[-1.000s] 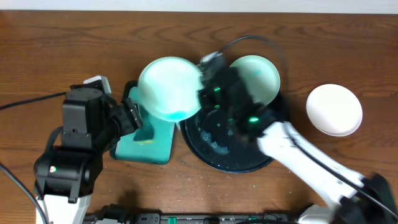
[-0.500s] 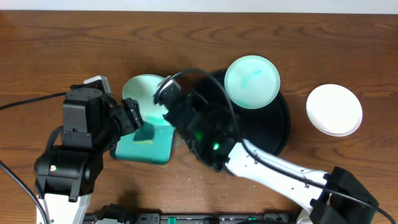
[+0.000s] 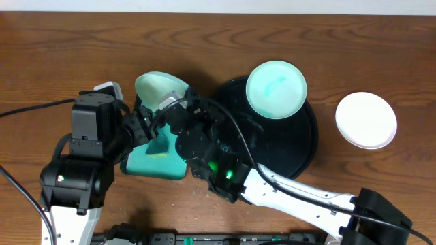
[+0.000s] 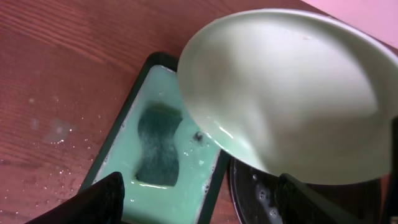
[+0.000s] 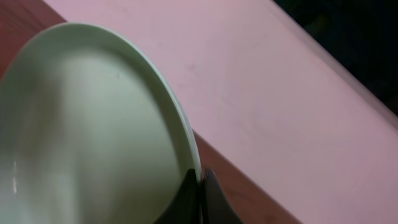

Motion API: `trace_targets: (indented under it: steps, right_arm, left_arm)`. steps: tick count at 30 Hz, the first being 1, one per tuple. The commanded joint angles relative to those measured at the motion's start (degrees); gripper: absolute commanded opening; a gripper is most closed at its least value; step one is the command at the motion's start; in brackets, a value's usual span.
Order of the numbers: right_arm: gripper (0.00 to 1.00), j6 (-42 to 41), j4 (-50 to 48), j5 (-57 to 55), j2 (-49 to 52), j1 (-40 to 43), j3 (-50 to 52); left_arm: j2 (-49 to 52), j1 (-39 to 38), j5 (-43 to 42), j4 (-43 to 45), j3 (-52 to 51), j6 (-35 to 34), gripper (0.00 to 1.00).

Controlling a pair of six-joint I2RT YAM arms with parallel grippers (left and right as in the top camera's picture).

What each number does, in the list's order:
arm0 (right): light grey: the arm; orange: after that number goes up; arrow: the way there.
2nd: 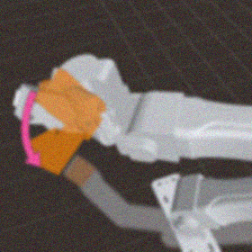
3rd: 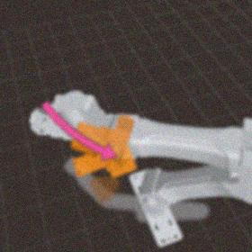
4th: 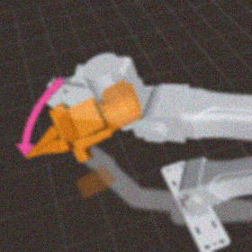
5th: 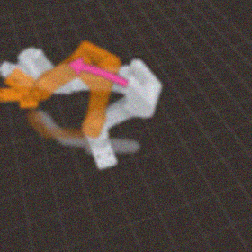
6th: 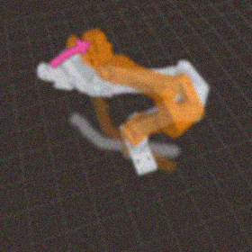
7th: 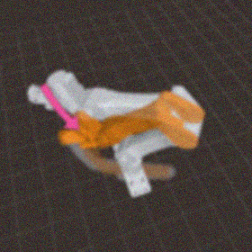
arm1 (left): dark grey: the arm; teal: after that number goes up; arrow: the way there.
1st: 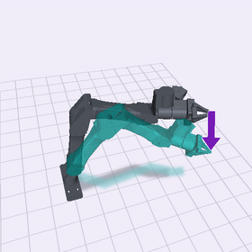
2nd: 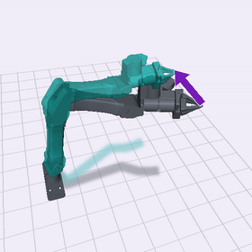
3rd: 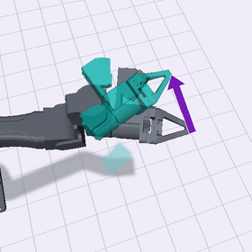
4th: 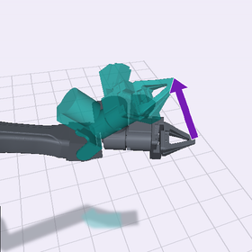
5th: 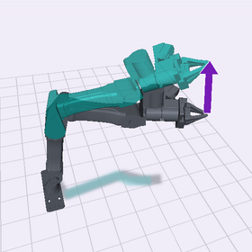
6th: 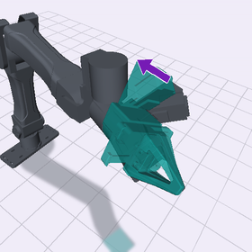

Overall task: Clean dirty plates on tray and stack at the side
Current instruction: 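Lift the green plate with the right gripper and tilt it over the sponge tray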

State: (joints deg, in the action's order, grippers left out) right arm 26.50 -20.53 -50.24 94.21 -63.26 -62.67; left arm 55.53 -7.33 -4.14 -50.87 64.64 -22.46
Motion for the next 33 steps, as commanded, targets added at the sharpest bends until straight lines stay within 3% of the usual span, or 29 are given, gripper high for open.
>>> trace_targets:
  steps: [1,33]
  right_arm:
    - [0.01,6.4,-2.2,-3.1,-1.8,-1.2,-0.4]
    - [0.01,6.8,-3.7,-5.7,-1.9,-1.7,-0.4]
  left_arm:
    - [0.2,0.0,0.1,-0.1,1.4,0.1,0.78]
    - [0.2,0.0,0.1,-0.1,1.4,0.1,0.78]
